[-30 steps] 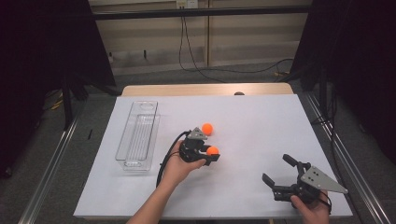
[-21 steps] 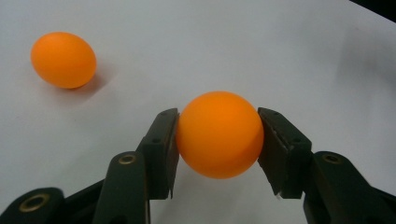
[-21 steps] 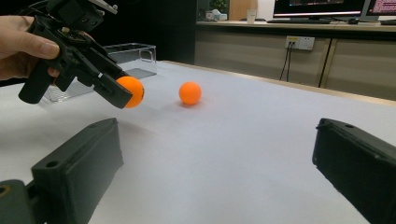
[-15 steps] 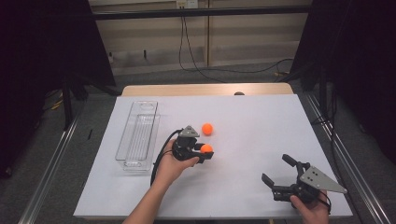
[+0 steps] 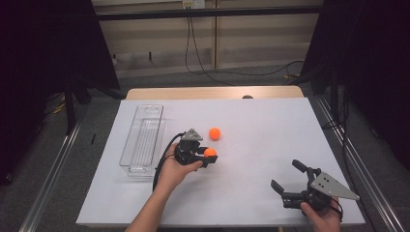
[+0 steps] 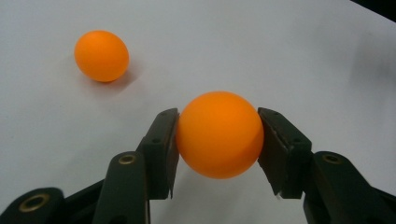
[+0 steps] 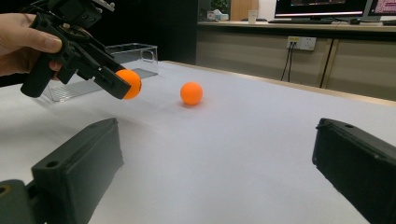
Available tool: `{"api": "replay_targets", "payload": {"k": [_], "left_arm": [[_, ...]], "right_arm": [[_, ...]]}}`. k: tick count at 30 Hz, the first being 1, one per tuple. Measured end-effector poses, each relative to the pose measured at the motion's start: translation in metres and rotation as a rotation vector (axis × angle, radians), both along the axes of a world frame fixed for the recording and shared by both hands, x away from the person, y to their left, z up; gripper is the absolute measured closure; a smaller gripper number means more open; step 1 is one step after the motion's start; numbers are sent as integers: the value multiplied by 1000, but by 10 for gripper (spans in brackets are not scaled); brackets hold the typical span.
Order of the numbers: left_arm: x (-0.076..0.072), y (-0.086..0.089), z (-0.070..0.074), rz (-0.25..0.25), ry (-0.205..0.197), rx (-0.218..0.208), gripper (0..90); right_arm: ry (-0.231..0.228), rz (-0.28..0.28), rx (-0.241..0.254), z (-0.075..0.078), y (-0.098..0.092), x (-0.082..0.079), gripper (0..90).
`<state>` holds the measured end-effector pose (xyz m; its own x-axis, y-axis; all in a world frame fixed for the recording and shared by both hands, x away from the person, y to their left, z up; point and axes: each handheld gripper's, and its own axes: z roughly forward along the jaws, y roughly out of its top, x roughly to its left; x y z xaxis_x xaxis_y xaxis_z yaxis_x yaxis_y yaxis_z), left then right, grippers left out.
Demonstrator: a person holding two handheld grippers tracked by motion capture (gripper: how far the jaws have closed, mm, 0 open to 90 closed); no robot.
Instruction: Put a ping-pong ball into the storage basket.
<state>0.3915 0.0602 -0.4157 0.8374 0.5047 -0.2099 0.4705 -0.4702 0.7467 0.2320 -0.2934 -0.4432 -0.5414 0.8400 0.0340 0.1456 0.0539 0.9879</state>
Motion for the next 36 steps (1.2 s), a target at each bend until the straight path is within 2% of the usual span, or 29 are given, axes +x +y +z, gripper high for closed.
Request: {"api": "replay_targets", "payload": {"k": [8,36], "left_arm": [[1,5,4,13,-3,-12,508],[5,21,13,62,-29,-9,506]], "right_arm": [[0,0,1,0,0,0,10],[2,0,1,0,1,0,10]]}}
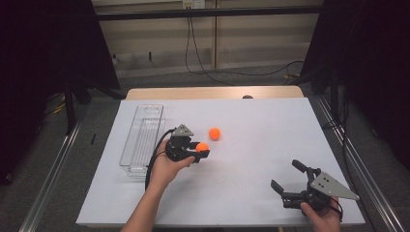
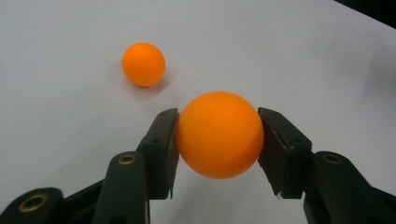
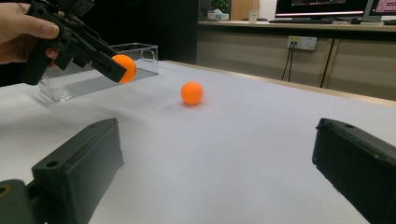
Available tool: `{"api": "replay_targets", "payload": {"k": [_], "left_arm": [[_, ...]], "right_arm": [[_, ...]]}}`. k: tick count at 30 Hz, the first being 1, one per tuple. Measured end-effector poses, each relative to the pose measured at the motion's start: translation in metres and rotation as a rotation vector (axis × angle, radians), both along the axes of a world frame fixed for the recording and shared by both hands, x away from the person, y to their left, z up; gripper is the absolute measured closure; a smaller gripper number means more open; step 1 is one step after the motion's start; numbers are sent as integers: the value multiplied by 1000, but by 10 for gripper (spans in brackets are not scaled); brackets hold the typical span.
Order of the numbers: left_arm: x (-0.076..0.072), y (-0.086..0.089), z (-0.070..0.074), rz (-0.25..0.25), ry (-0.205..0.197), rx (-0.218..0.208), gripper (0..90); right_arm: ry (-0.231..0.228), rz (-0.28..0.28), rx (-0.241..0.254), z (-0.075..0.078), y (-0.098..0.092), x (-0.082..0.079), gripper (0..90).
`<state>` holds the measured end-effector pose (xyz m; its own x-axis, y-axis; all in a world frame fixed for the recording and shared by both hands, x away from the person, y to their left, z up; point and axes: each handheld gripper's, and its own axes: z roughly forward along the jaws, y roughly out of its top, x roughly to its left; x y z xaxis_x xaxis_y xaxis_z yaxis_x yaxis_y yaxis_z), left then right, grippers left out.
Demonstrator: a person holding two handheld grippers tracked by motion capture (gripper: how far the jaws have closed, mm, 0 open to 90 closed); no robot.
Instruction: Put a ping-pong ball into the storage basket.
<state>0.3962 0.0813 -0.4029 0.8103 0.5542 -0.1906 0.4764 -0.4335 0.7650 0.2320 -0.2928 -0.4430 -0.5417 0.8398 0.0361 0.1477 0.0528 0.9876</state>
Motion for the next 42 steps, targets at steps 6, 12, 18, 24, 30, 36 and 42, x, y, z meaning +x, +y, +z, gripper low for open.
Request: {"api": "replay_targets", "payload": {"k": [6,12,18,24,30,36,42], "left_arm": [[1,4,2,9,-4,4,507],[2,7,4,17,-4,-1,507],[3,10,5,24,-4,-2,507],[3,13,7,35,-4,-9,506],[4,16,9,42,-11,-8,507],[5,20,10,50,-10,-10,506],[6,25,12,64,-14,-8,506]], "right_arm": [[-1,0,0,0,0,0,11],[0,1,1,0,0,0,10],[1,3,-3,0,0,0,10],[1,3,-3,0,0,0,10],[1,4,-3,0,0,0,11],[2,4,-4,0,0,0,11],[2,3,-2,0,0,0,11]]}}
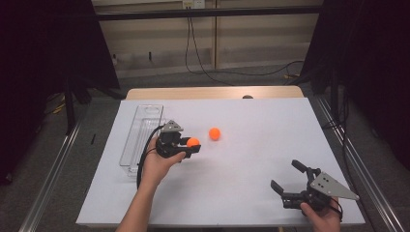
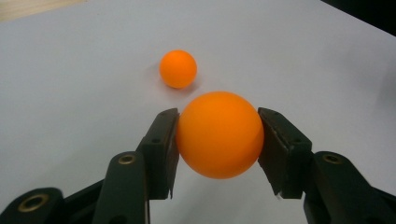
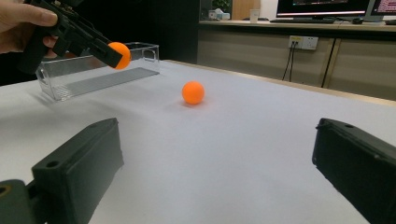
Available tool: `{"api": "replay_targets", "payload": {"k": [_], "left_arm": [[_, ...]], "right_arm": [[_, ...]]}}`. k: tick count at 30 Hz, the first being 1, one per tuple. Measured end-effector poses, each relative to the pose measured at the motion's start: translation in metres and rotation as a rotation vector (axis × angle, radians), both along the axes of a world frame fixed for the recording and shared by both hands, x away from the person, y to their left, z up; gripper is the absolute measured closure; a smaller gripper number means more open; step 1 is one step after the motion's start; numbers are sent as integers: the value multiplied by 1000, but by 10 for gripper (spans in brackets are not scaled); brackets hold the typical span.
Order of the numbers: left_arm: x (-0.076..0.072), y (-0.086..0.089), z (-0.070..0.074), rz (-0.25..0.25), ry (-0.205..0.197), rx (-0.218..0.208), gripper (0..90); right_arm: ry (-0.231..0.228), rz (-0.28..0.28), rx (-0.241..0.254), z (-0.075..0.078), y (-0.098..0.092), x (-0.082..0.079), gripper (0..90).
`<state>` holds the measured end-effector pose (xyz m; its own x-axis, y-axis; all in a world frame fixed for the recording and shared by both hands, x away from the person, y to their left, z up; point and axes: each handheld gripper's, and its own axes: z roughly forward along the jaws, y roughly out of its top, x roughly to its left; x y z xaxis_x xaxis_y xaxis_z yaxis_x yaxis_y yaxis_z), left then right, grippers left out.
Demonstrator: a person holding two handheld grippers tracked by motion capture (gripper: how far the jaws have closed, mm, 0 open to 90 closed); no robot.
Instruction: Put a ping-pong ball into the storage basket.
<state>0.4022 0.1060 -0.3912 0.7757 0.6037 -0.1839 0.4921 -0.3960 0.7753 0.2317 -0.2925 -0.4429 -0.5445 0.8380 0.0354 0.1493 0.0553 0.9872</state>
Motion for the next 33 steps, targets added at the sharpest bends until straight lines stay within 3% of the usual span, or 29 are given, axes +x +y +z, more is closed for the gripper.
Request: {"api": "replay_targets", "payload": {"k": [21,33], "left_arm": [[2,13,5,46,-5,-12,506],[4,21,8,62,-17,8,505]], "right_arm": [[0,0,0,0,0,0,11],[-2,2,-1,0,0,0,10]]}}
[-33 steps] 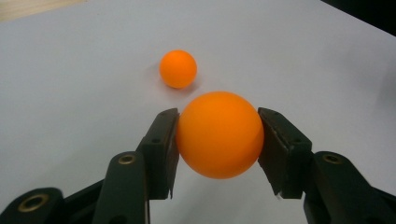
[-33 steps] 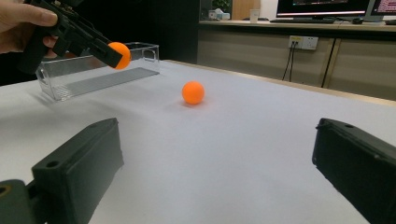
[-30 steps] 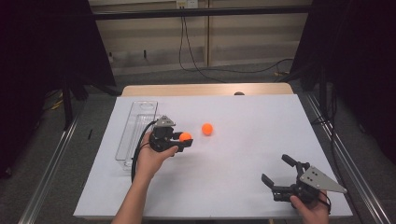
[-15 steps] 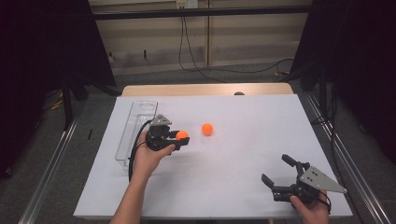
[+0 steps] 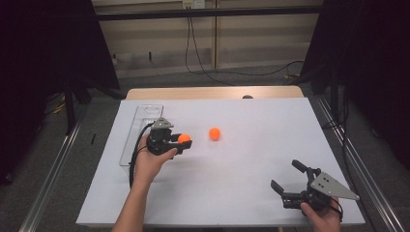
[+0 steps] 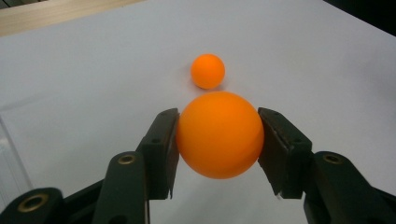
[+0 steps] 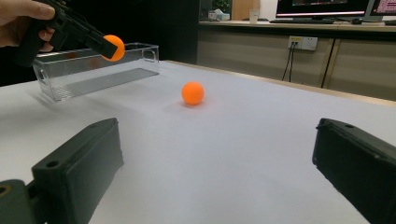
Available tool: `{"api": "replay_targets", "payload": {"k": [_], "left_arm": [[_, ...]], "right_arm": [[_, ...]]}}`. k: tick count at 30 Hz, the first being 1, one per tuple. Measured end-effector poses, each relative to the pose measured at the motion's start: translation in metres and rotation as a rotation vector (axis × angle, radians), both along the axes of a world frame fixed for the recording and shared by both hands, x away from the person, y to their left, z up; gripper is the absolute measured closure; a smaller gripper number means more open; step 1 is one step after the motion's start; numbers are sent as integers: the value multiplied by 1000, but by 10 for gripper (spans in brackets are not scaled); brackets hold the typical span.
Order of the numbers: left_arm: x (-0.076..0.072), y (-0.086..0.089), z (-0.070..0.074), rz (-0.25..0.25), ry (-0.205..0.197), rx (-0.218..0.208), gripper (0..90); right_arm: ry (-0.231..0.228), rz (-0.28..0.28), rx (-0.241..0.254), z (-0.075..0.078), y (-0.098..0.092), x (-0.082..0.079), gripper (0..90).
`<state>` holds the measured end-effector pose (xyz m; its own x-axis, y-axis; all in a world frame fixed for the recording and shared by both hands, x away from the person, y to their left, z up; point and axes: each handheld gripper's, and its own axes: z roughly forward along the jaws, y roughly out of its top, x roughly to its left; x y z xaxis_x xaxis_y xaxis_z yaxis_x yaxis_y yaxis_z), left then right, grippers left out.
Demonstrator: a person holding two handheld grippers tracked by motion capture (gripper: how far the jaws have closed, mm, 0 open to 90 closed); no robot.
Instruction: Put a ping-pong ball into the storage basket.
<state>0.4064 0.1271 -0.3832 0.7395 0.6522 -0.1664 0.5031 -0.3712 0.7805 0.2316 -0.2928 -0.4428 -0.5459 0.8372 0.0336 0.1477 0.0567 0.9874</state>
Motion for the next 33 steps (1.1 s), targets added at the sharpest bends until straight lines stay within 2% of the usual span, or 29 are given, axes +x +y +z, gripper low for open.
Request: {"api": "replay_targets", "payload": {"k": [11,33], "left_arm": [[0,5,1,13,9,-12,506],[3,15,2,40,4,-9,506]], "right_arm": [[0,0,1,0,0,0,11],[1,1,0,0,0,0,11]]}}
